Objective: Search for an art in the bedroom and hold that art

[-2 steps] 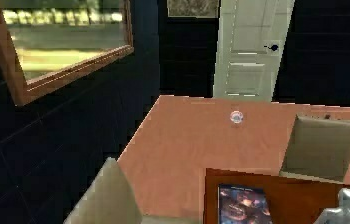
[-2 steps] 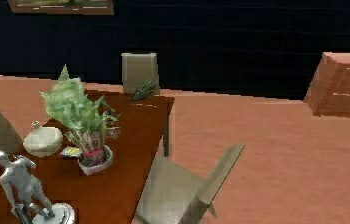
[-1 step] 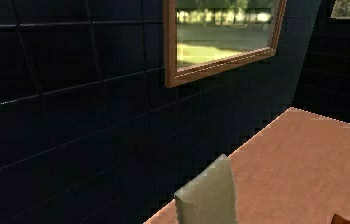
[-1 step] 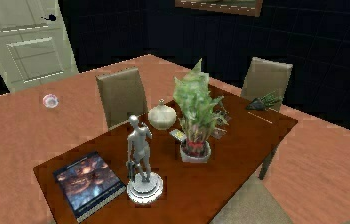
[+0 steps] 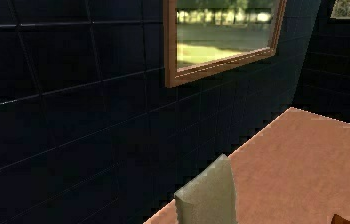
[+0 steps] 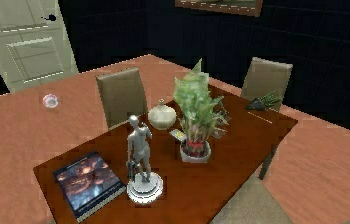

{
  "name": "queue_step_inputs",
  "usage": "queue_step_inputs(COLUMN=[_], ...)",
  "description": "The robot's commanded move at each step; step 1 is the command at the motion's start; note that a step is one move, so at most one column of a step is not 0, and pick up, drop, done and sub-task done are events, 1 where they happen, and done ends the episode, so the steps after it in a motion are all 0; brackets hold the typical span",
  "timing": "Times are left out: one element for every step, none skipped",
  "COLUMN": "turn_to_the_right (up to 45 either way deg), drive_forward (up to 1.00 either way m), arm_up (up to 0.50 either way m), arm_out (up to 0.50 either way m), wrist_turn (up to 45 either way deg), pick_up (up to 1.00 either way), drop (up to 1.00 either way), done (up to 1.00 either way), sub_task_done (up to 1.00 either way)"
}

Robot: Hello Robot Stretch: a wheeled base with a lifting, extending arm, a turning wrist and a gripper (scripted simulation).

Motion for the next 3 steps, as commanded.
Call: queue_step_inputs(turn_to_the_right=[0.0,0.0,0.0], drive_forward=[0.00,0.00,0.00], arm_up=[0.22,0.00,0.00], arm_out=[0.00,0.20,0.00], wrist_turn=[0.0,0.0,45.0], pick_up=[0.00,0.00,0.00], drop=[0.00,0.00,0.00], done=[0.00,0.00,0.00], sub_task_done=[0.00,0.00,0.00])
